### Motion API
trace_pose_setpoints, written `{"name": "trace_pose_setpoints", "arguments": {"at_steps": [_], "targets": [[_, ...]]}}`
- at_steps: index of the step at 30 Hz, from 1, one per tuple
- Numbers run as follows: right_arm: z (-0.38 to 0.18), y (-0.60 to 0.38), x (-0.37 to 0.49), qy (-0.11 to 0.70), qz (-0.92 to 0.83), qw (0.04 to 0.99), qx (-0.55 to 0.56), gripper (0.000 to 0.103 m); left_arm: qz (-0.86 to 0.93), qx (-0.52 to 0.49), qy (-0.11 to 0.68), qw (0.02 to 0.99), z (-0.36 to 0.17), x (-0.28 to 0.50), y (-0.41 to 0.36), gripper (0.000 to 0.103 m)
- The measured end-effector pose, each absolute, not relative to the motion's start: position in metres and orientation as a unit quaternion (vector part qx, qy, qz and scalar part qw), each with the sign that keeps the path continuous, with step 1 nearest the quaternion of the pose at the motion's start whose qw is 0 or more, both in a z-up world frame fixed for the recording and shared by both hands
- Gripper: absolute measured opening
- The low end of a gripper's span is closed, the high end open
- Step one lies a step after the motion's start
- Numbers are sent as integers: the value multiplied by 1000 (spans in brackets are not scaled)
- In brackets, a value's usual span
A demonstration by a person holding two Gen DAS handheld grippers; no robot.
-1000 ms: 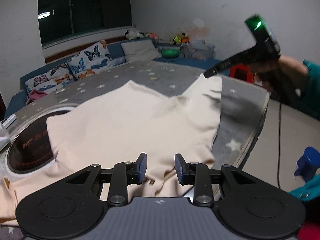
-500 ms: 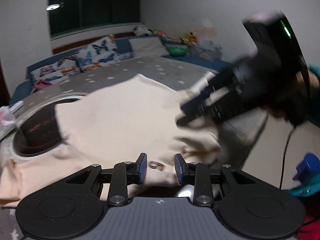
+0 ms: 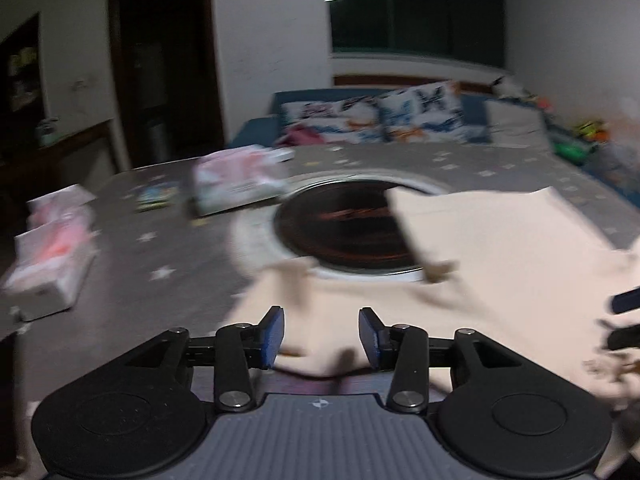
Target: Fold clothes
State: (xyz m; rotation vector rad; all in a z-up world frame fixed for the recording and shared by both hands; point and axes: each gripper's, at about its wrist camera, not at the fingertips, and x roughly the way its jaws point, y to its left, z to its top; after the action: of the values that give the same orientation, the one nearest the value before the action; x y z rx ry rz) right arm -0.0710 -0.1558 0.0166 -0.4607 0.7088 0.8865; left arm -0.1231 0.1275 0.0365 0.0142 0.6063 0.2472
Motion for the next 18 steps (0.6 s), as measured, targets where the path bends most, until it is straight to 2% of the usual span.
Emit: {"name": "trace_pose_setpoints", "arguments": {"at_steps": [7, 8, 10, 11, 13, 18], "targets": [[10, -147, -71, 341, 420, 811, -224, 37, 113, 41, 328, 937, 18, -108, 139, 43], [11, -147, -71, 342, 419, 811, -223, 38, 111, 42, 327, 938, 16, -105, 141, 40], [10, -147, -70, 343, 418, 811, -224, 41, 106, 42, 327, 938, 14, -103, 144, 20], [10, -148, -70, 344, 417, 811, -223, 41, 107, 40, 325, 939, 15, -102, 147, 16], [10, -148, -69, 346, 417, 811, -221, 41, 121, 36, 317, 940, 19, -99, 154, 10], [9, -149, -67, 349, 416, 811, -219, 43, 164, -19, 297, 940, 32, -94, 187, 8]]}}
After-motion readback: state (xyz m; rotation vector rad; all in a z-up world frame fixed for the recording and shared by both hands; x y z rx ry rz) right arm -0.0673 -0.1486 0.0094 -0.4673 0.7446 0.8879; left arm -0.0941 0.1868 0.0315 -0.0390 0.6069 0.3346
